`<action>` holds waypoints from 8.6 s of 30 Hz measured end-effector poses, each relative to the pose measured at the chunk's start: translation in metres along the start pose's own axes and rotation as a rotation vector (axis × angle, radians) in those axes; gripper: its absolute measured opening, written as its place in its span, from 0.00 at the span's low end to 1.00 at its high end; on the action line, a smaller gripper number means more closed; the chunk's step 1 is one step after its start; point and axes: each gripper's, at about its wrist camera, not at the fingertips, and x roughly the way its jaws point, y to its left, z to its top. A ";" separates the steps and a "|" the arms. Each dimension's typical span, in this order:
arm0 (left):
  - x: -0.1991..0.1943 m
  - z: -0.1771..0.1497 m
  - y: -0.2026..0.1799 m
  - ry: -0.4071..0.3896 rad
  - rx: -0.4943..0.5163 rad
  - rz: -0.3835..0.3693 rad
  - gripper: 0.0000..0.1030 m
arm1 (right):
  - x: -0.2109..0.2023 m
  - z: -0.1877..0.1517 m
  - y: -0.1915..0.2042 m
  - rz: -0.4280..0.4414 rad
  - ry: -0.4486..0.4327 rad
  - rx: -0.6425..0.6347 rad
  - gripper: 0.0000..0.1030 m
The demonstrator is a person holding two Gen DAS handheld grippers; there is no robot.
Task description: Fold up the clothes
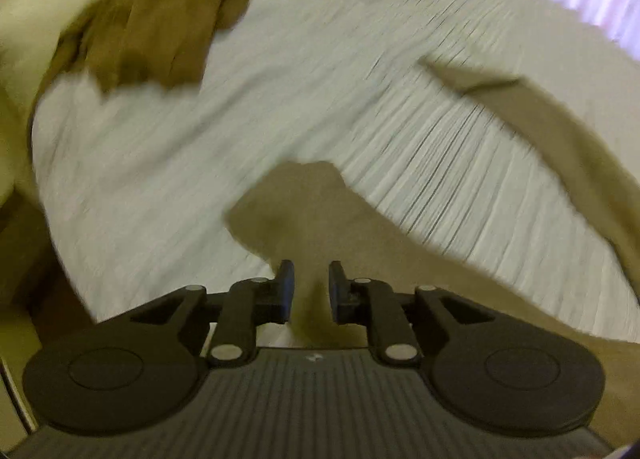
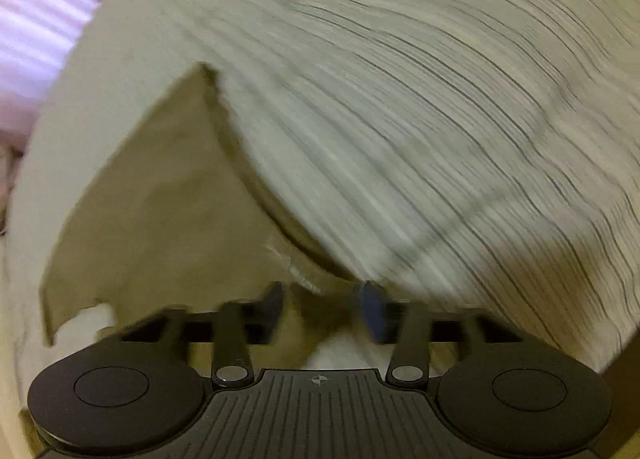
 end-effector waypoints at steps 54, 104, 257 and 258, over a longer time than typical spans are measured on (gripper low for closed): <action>0.074 0.026 0.075 0.078 -0.156 0.255 0.30 | 0.034 -0.005 0.037 -0.225 -0.133 -0.042 0.39; 0.206 0.283 -0.135 -0.001 0.029 -0.297 0.41 | 0.095 0.095 0.167 -0.247 -0.290 -0.060 0.61; 0.066 -0.038 0.202 0.059 -0.914 -0.484 0.28 | 0.066 -0.179 0.248 -0.188 0.120 -0.659 0.61; 0.077 -0.042 0.204 0.055 -0.968 -0.508 0.28 | 0.071 -0.184 0.250 -0.199 0.121 -0.653 0.61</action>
